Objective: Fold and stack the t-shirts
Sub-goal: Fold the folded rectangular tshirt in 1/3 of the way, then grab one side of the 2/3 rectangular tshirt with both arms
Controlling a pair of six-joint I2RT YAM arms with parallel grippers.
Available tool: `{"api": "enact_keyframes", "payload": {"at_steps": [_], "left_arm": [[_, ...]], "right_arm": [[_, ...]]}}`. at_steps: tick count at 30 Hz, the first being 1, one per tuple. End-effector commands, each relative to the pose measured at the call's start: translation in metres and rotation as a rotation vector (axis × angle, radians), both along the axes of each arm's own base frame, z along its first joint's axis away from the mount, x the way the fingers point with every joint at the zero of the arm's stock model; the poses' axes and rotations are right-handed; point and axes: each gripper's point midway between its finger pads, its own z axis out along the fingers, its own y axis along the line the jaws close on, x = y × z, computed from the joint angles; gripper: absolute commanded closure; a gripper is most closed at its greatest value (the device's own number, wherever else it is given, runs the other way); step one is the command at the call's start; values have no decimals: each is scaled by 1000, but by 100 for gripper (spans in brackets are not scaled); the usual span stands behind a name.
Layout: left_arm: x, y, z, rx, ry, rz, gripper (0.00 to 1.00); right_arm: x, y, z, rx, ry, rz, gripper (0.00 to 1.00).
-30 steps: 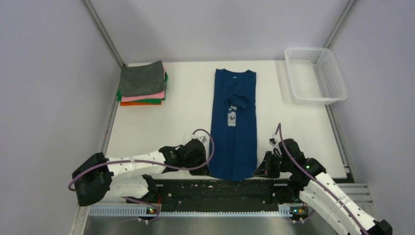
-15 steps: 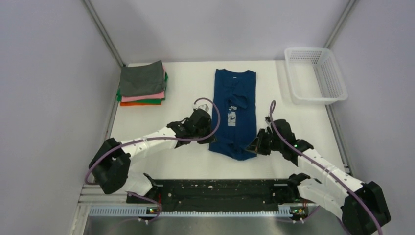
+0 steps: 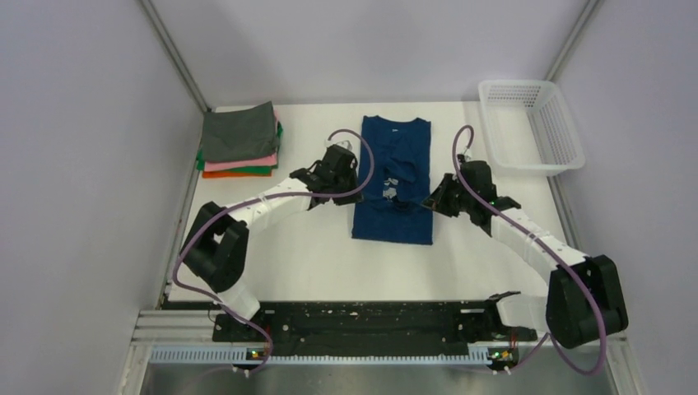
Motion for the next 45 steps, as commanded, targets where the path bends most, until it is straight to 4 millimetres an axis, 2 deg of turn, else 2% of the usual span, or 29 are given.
{"api": "enact_keyframes", "payload": {"at_steps": [1, 10, 15, 18, 20, 22, 24, 26, 27, 28, 29, 30, 31, 33, 36, 40, 45], "left_arm": [[27, -5, 22, -10, -64, -35, 100], [69, -3, 15, 47, -66, -32, 100], [88, -3, 3, 58, -45, -39, 100], [96, 0, -9, 62, -9, -35, 96], [98, -1, -16, 48, 11, -46, 89], [102, -3, -18, 39, 12, -63, 75], [107, -4, -19, 37, 6, -75, 54], [113, -4, -14, 35, -1, -71, 34], [115, -3, -9, 28, -5, -70, 29], [114, -4, -3, 16, -8, -77, 25], [110, -6, 4, -2, -13, -89, 16], [106, -6, 10, -18, -25, -97, 3], [103, -6, 15, -33, -39, -99, 1], [91, -3, 21, -56, -48, -100, 1], [68, 3, 19, -88, -32, -98, 1], [32, 11, -4, -95, 36, -75, 1], [-3, 13, -36, -97, 120, -66, 2]], "right_arm": [[41, -6, 25, -25, -115, -11, 100], [73, -14, 20, -35, -128, -24, 100], [87, -14, 6, -29, -105, -17, 100], [96, -13, -8, -23, -74, -12, 100], [101, -13, -20, -19, -45, -5, 100], [107, -14, -25, -19, -32, -11, 100], [113, -16, -27, -26, -30, -25, 79], [120, -16, -23, -29, -40, -29, 48], [121, -15, -21, -28, -40, -17, 43], [120, -12, -14, -22, -53, 8, 36], [117, -9, -7, -7, -75, 26, 23], [111, -9, -2, -3, -93, 31, 4], [104, -12, 0, -10, -103, 27, 2], [89, -16, 2, -24, -113, 29, 1], [66, -10, 3, -12, -121, 70, 1], [31, -4, -17, -58, -59, 84, 1], [-8, -25, -48, -110, 36, -22, 1]]}}
